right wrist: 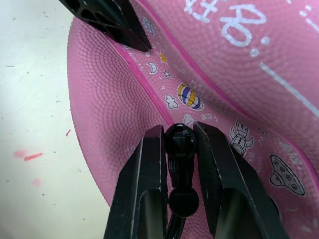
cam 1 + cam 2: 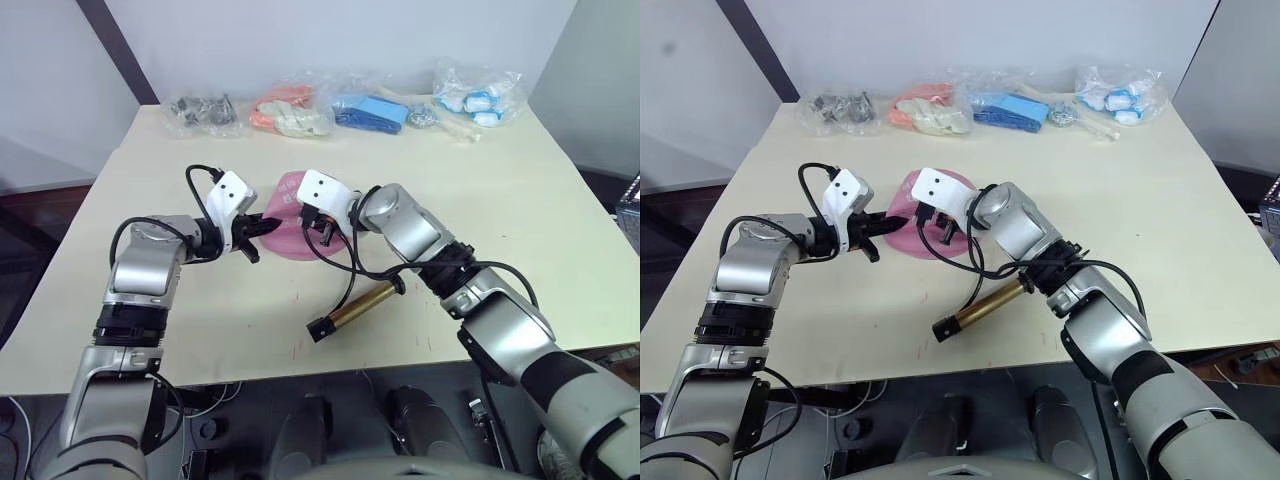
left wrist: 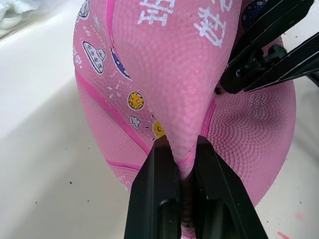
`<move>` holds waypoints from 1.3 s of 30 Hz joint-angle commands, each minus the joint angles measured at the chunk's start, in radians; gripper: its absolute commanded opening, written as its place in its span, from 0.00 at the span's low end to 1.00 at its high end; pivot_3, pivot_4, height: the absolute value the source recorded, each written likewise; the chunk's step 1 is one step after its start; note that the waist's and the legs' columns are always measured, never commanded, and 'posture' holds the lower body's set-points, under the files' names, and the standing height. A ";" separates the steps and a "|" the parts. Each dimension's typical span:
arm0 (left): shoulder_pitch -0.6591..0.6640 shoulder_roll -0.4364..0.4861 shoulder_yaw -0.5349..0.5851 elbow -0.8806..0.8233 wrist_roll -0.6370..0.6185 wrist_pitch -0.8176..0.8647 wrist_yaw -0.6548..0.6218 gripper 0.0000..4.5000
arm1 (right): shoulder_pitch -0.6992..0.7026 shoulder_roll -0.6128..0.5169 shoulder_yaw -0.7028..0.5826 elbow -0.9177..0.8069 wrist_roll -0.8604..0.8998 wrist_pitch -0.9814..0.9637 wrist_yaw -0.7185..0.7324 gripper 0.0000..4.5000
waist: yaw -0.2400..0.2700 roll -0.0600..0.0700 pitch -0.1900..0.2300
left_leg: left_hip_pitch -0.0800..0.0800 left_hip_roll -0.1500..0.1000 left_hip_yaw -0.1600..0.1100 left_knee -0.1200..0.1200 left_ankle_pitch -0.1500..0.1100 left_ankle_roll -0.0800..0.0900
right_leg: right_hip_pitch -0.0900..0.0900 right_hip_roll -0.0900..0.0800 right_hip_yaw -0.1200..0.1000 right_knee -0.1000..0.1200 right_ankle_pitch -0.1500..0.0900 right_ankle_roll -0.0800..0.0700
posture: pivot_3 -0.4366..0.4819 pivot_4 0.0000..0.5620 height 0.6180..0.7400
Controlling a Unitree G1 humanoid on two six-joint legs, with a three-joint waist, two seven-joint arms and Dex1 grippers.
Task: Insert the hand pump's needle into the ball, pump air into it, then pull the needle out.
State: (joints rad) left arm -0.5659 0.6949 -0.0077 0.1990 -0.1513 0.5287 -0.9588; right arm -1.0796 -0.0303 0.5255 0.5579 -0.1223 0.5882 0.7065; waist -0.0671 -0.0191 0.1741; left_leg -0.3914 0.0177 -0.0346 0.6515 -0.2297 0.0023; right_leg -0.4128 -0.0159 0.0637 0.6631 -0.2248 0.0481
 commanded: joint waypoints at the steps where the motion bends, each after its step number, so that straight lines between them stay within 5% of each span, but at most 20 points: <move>1: 0.028 -0.016 -0.046 -0.012 -0.012 0.013 -0.032 0.00 | 0.016 0.014 0.027 0.146 -0.048 -0.018 -0.015 0.07 | -0.002 0.000 -0.002 | 0.001 0.000 0.000 0.000 0.000 0.000 | 0.001 0.000 0.000 0.000 0.000 0.000 | 0.48 0.27 1.00; 15: 0.031 -0.023 -0.045 -0.014 -0.008 0.019 -0.025 0.00 | -0.014 0.096 -0.034 0.492 -0.096 -0.186 -0.103 0.07 | -0.016 0.000 -0.022 | 0.012 0.000 0.001 -0.003 0.000 0.000 | 0.008 0.000 0.003 0.000 -0.003 -0.003 | 0.48 0.27 1.00; 30: 0.012 -0.041 -0.024 0.043 0.012 -0.057 0.008 0.00 | 0.141 -0.021 -0.132 -0.144 -0.012 0.022 0.020 0.07 | 0.018 0.003 -0.021 | -0.004 -0.002 -0.002 -0.003 0.000 0.000 | -0.003 -0.001 0.001 -0.002 -0.001 0.000 | 0.48 0.27 1.00; 38: -0.002 -0.039 -0.023 0.060 0.017 -0.077 0.007 0.00 | 0.200 -0.089 -0.219 -0.440 0.082 0.150 0.037 0.79 | 0.026 0.003 -0.016 | -0.008 -0.003 -0.002 -0.004 0.000 0.000 | -0.004 -0.002 0.000 -0.006 -0.001 0.000 | 0.48 0.27 1.00; 39: -0.004 -0.038 -0.021 0.060 0.015 -0.076 0.005 0.00 | 0.214 -0.103 -0.225 -0.487 0.094 0.170 0.039 0.79 | 0.026 0.004 -0.015 | -0.008 -0.003 -0.002 -0.004 0.000 0.000 | -0.004 -0.002 0.000 -0.005 -0.001 0.001 | 0.48 0.27 1.00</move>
State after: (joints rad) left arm -0.5771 0.6548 -0.0102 0.2443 -0.1422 0.4486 -0.9529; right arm -0.8646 -0.1175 0.3409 0.1816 -0.0518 0.7360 0.7377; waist -0.0406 -0.0154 0.1592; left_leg -0.3996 0.0150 -0.0366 0.6477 -0.2300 0.0021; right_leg -0.4171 -0.0178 0.0640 0.6580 -0.2262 0.0495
